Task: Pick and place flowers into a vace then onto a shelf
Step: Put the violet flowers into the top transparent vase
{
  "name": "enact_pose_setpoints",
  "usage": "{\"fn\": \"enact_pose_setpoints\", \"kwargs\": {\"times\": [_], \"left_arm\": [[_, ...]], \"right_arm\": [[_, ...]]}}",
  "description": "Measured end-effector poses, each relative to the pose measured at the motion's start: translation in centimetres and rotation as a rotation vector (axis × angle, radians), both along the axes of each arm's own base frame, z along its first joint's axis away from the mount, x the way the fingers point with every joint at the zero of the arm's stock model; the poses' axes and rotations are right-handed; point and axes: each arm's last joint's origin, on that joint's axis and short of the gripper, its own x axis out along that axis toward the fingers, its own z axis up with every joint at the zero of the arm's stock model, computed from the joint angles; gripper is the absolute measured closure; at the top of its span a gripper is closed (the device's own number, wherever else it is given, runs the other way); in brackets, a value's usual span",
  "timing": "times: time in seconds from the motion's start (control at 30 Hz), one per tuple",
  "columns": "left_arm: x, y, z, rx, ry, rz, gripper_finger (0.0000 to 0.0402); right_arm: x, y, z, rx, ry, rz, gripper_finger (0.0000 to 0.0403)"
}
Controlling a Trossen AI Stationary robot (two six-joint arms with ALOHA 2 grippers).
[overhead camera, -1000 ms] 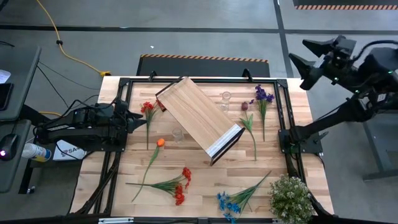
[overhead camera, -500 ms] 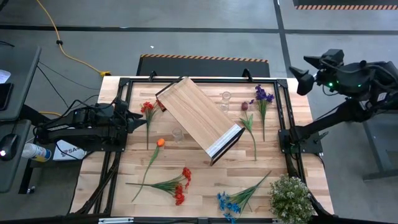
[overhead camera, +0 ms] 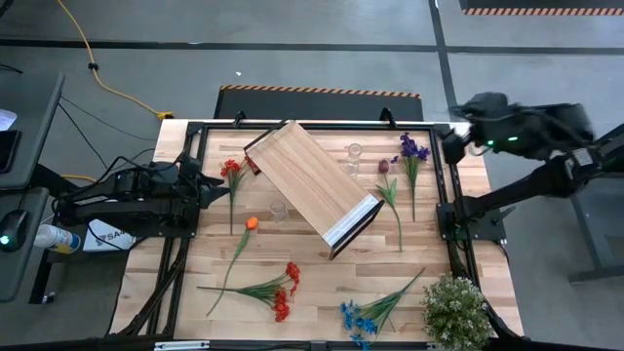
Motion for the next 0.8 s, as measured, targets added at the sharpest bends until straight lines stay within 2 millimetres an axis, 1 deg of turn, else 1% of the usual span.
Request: {"fn": "enact_pose_setpoints", "kwargs": {"times": [0.17,0.37,0.6,0.8], "left_arm": [[0.0,0.0,-0.1,-0.001,0.010,0.000,0.0069],[-0.2,0.0,-0.4,-0.007,0.049,0.000,0.0069],[-0.3,0.0,-0.5,-0.010,0.055,-0.002,0.0069],[-0.3,0.0,-0.5,0.006,0.058,0.023,0.0069]], "right_arm": [[2.0,-0.9,-3.5,0.066,0.168,-0.018,0.0073],[3.0,-2.3,-8.0,0.181,0.340,-0.076,0.0073],[2.8,-3.5,-12.1,0.338,0.453,-0.144,0.0073],[2.5,-4.1,-15.0,0.453,0.493,-0.250,0.0073]]}}
